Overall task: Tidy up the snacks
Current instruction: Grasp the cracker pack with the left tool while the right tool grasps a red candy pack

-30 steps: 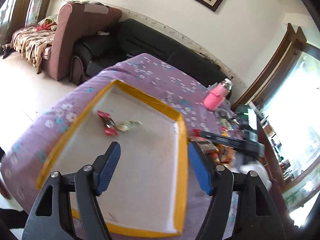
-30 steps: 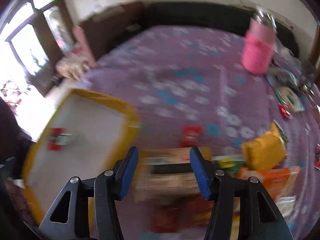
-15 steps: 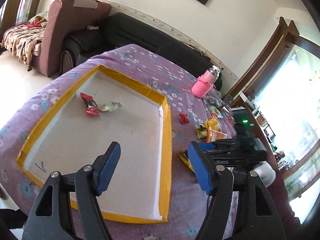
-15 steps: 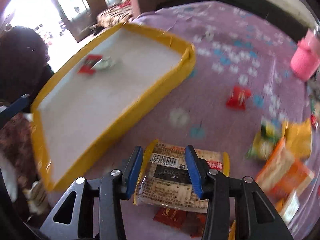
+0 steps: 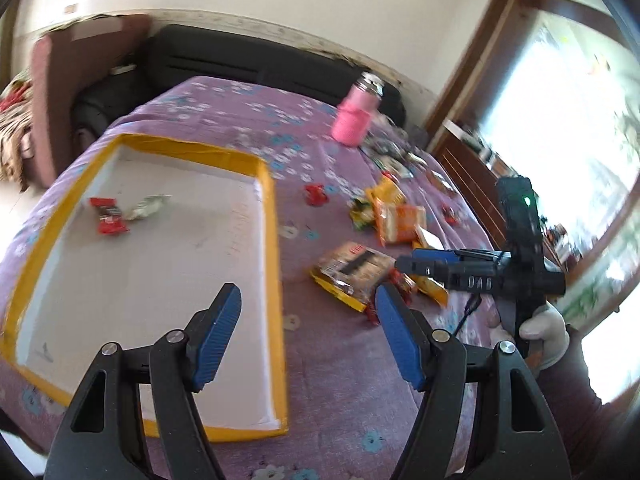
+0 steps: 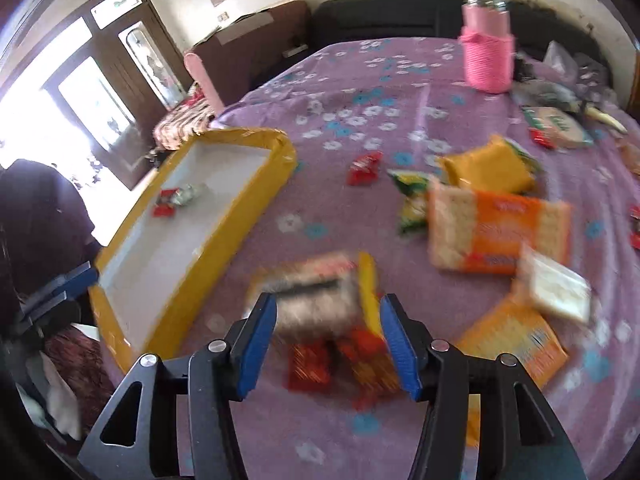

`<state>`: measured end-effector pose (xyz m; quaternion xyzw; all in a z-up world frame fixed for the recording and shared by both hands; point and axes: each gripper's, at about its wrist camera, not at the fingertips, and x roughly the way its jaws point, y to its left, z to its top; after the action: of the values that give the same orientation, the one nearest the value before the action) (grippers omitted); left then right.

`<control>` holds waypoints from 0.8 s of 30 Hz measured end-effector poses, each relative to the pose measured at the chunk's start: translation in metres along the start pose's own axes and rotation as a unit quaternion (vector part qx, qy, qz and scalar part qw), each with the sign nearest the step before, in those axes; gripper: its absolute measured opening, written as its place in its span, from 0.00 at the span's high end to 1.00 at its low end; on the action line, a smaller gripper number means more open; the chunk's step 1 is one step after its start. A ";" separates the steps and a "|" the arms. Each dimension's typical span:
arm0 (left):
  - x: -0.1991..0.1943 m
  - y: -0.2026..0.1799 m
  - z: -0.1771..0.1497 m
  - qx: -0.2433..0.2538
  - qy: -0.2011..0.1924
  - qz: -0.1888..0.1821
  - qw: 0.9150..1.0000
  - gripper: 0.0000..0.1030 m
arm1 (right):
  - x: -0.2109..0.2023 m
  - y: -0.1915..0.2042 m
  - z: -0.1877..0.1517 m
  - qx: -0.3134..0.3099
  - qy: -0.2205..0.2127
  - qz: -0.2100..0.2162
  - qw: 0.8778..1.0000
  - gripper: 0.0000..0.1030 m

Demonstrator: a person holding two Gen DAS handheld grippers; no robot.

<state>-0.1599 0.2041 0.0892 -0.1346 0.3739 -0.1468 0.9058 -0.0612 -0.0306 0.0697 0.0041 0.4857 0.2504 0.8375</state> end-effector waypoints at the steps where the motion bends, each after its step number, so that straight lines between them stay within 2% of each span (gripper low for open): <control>1: 0.006 -0.003 0.001 0.003 0.007 -0.009 1.000 0.33 | -0.004 0.000 -0.009 -0.017 0.000 -0.016 1.000 0.46; 4: 0.026 -0.009 0.010 0.000 0.025 -0.038 0.999 0.32 | 0.003 0.004 -0.024 -0.065 0.014 -0.054 0.996 0.46; 8: 0.056 -0.021 0.023 0.014 0.068 -0.031 0.997 0.32 | 0.023 0.011 -0.027 -0.101 0.004 -0.076 0.992 0.46; 11: 0.077 -0.030 0.031 0.024 0.104 -0.020 0.994 0.32 | 0.037 0.009 -0.025 -0.095 0.001 -0.070 0.993 0.46; 14: 0.101 -0.042 0.037 0.051 0.133 -0.016 0.990 0.32 | 0.043 0.002 -0.029 -0.076 -0.006 -0.048 0.996 0.49; 15: 0.107 -0.044 0.039 0.057 0.139 -0.012 0.989 0.32 | 0.043 -0.001 -0.030 -0.065 -0.009 -0.035 0.997 0.60; 16: 0.112 -0.045 0.041 0.061 0.146 -0.010 0.987 0.32 | 0.043 -0.004 -0.030 -0.059 -0.010 -0.026 0.998 0.63; 19: 0.134 -0.050 0.047 0.073 0.163 0.010 0.984 0.32 | 0.042 -0.012 -0.033 -0.042 -0.016 -0.017 0.999 0.64; 24: 0.161 -0.061 0.045 0.142 0.184 0.035 0.972 0.32 | 0.038 -0.026 -0.035 -0.027 -0.025 -0.017 0.999 0.64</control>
<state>-0.0288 0.0952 0.0389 0.0380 0.5139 -0.1892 0.8358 -0.0639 -0.0454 0.0141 -0.0200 0.4575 0.2489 0.8534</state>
